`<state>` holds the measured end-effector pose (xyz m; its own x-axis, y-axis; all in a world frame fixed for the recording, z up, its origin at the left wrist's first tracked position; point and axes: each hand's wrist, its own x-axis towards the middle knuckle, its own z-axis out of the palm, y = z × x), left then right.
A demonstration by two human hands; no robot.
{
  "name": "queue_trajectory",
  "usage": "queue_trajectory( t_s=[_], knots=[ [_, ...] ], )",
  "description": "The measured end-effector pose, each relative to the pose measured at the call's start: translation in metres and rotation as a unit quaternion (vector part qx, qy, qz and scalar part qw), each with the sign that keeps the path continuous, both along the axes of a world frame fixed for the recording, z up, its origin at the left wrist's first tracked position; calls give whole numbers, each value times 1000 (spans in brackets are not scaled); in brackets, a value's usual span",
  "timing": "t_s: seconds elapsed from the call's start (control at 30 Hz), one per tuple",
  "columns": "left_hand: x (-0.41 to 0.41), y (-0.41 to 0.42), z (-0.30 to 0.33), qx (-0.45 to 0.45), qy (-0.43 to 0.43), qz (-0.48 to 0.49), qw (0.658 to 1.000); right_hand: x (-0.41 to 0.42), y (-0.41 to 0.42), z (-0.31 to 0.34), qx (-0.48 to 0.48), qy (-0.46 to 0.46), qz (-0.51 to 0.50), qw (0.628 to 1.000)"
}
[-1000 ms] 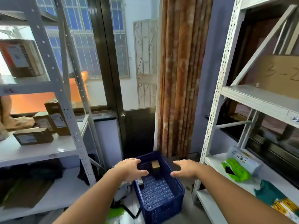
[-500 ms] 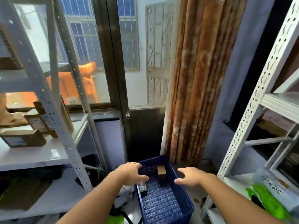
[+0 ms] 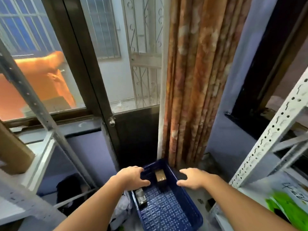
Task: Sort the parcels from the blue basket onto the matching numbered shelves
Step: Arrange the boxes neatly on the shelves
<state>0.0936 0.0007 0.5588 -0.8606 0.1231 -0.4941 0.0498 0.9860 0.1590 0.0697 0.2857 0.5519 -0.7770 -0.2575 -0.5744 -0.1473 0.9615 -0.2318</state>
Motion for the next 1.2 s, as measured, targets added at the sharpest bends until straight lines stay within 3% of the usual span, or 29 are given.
queue_trajectory(
  t_s=[0.37,0.63,0.9,1.2],
  knots=[
    [-134,31,-50,-1,-28,-17,999,-130,22,-57,0,-37,-16,999],
    [-218,25,-133,13,-86,-32,996,-193,5,-123,0,-74,-38,997],
    [-308,-7,-352,8,-119,-60,991,-264,-50,-335,-27,-103,-53,993],
    [-382,-27,-623,53,-143,-11,988,-333,-89,-602,-46,-73,-94,992]
  ],
)
